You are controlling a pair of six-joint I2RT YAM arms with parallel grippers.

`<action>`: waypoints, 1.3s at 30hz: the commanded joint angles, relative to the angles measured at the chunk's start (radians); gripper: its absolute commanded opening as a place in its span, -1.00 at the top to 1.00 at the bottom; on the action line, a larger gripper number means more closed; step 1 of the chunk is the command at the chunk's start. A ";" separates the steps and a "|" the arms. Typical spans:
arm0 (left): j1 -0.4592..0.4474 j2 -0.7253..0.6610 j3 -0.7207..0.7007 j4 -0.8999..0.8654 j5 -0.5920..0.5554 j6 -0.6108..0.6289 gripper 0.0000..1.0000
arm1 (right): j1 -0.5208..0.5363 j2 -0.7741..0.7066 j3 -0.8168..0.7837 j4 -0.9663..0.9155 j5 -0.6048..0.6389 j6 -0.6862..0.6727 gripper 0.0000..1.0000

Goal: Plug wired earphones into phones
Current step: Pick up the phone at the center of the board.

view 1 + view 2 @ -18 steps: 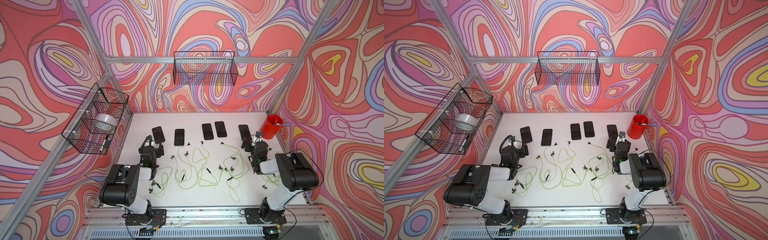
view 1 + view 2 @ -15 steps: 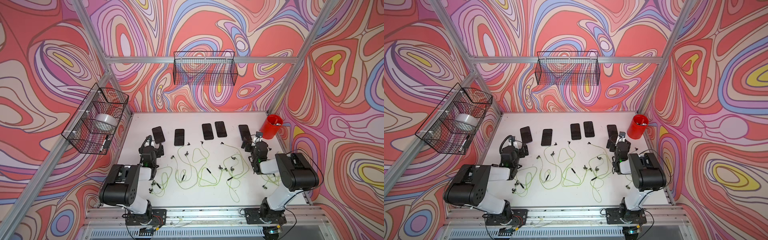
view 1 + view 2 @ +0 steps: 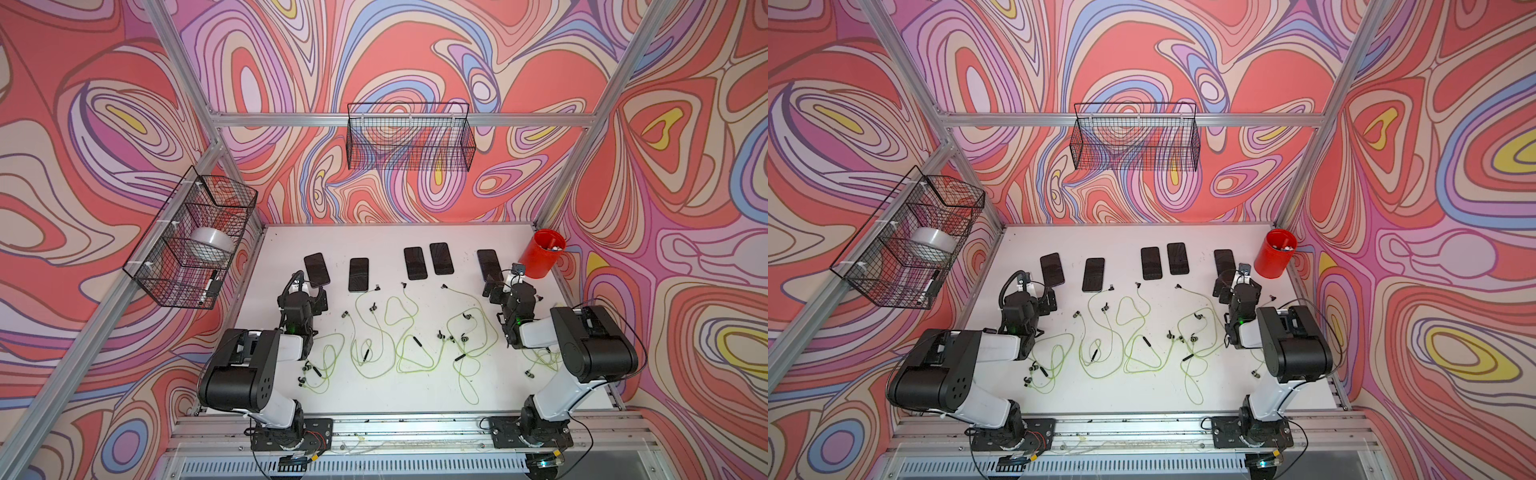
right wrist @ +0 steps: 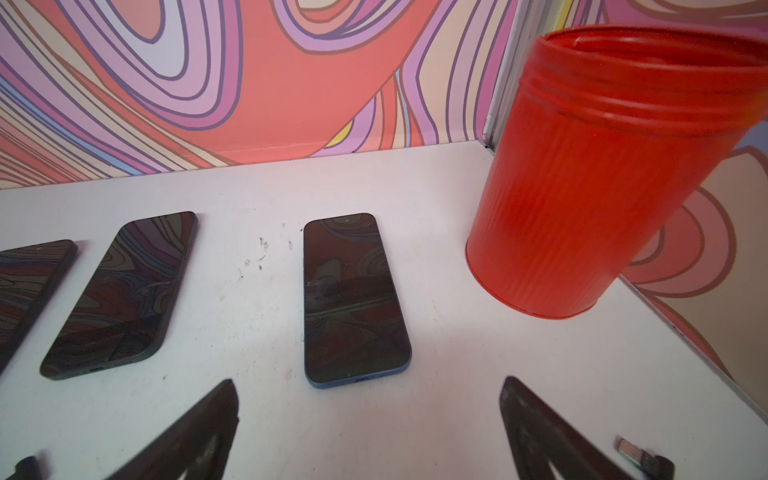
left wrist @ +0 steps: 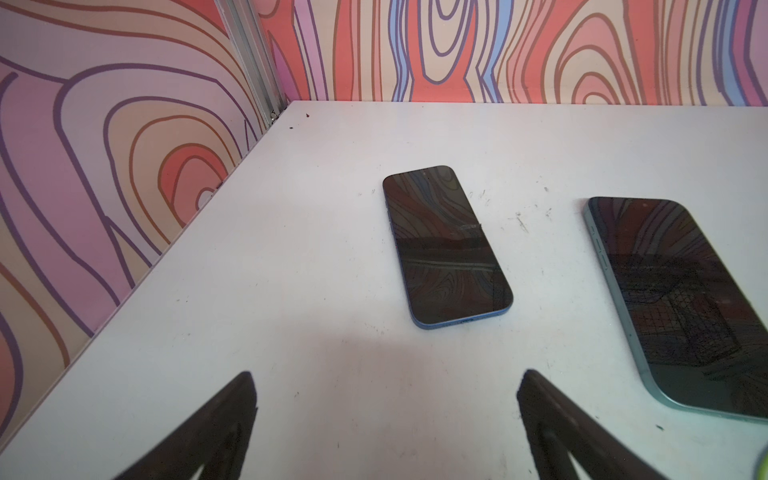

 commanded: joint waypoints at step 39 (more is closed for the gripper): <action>-0.274 -0.323 0.639 -1.219 0.030 -0.297 -0.91 | -0.061 0.736 1.693 -1.945 -0.138 0.036 -0.91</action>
